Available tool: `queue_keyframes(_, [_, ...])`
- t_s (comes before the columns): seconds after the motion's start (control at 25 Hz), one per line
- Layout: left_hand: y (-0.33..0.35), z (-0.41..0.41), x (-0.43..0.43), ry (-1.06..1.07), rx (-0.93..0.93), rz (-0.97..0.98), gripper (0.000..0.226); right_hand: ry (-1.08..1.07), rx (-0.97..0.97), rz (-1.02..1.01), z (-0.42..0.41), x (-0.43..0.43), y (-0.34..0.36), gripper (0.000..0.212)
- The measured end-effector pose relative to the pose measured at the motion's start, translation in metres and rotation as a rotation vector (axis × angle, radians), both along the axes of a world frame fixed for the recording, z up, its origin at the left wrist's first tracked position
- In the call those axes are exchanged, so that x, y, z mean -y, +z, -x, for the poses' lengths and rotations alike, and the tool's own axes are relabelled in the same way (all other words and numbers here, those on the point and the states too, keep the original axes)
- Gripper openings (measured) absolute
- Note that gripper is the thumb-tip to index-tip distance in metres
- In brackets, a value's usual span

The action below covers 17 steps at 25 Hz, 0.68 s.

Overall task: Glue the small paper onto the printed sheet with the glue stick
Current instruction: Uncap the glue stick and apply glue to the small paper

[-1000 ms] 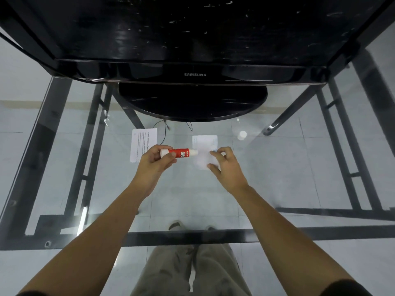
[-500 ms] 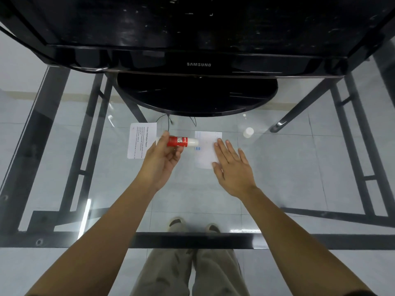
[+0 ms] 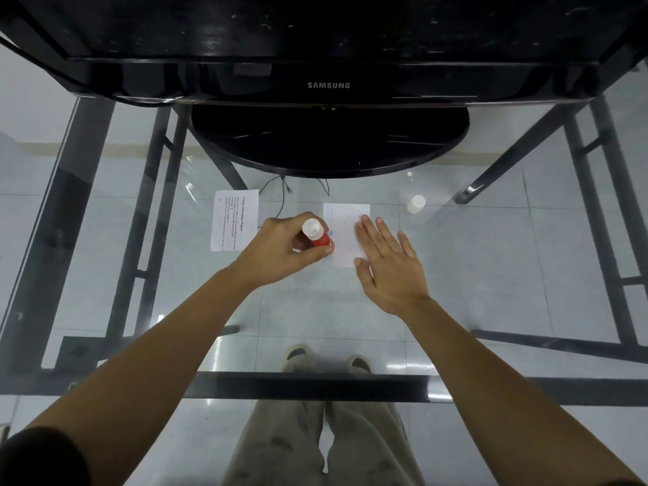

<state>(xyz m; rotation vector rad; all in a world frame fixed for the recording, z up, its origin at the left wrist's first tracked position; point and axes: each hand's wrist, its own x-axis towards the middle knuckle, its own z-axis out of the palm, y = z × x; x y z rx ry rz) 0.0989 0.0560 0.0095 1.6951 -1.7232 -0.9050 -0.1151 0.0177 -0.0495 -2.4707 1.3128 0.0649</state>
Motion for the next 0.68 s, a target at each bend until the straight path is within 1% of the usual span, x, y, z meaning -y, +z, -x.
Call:
queue_keyframes(0.2, [0.000, -0.003, 0.006, -0.123, 0.075, 0.008, 0.027, -0.008, 0.026, 0.009, 0.000, 0.000, -0.001, 0.062])
queue_keyframes(0.44, [0.002, -0.008, 0.018, -0.195, 0.081, 0.004, 0.024, -0.024, 0.021, 0.041, -0.001, -0.001, -0.001, 0.063])
queue_keyframes(0.56, [0.005, -0.016, 0.037, -0.152, 0.074, -0.015, 0.021, -0.022, 0.020, 0.037, -0.001, -0.001, 0.000, 0.064])
queue_keyframes(0.68, [0.003, -0.021, 0.053, -0.041, 0.140, -0.023, 0.021, -0.020, 0.014, 0.035, -0.001, -0.001, 0.001, 0.065])
